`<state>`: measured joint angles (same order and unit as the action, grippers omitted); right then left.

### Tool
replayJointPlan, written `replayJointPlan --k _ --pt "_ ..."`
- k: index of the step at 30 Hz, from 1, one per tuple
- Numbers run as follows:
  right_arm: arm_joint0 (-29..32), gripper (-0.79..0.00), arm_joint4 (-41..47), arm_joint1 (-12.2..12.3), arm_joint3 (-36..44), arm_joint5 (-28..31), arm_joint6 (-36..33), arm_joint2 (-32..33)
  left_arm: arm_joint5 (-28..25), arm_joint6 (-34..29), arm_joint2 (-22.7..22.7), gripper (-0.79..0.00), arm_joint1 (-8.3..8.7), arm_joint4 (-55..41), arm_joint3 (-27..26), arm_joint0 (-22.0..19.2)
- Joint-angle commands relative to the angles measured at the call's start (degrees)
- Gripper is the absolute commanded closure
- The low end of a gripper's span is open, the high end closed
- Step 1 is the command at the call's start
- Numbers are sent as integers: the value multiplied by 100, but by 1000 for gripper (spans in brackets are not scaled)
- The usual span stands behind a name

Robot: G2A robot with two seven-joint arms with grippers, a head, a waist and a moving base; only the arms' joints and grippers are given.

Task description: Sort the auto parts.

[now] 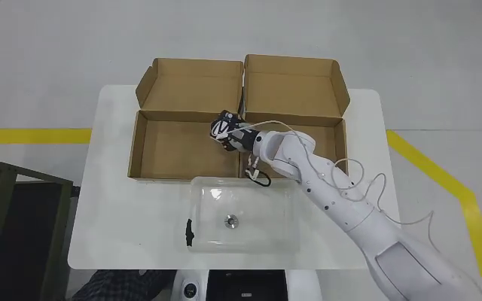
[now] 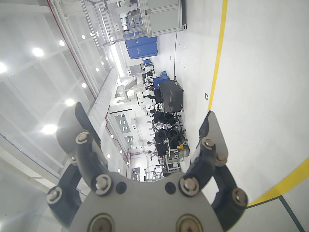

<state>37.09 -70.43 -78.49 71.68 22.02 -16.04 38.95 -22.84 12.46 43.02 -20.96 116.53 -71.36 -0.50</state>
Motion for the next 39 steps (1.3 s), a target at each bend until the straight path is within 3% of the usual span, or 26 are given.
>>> replayJointPlan --k 1,11,16,22,28,32,39 --pt "-70 0 -4 -55 -86 11 -19 -65 0 0 0 -785 0 0 0 0" --pt "-340 0 3 -339 -564 -36 -140 -361 0 0 0 -785 0 0 0 0" --pt "-402 -188 -14 -431 -716 -42 -211 -398 0 0 0 -785 0 0 0 0" --pt "-415 -240 -35 -519 -875 9 -236 -424 0 0 0 -785 0 0 0 0" --pt "-427 -388 -61 -587 -968 49 -243 -404 0 0 0 -785 0 0 0 0" --pt "-421 -576 -116 -602 -895 95 -248 -335 0 0 0 -785 0 0 0 0" --pt "-304 -659 -165 -572 -567 256 -94 -147 0 0 0 -785 0 0 0 0"
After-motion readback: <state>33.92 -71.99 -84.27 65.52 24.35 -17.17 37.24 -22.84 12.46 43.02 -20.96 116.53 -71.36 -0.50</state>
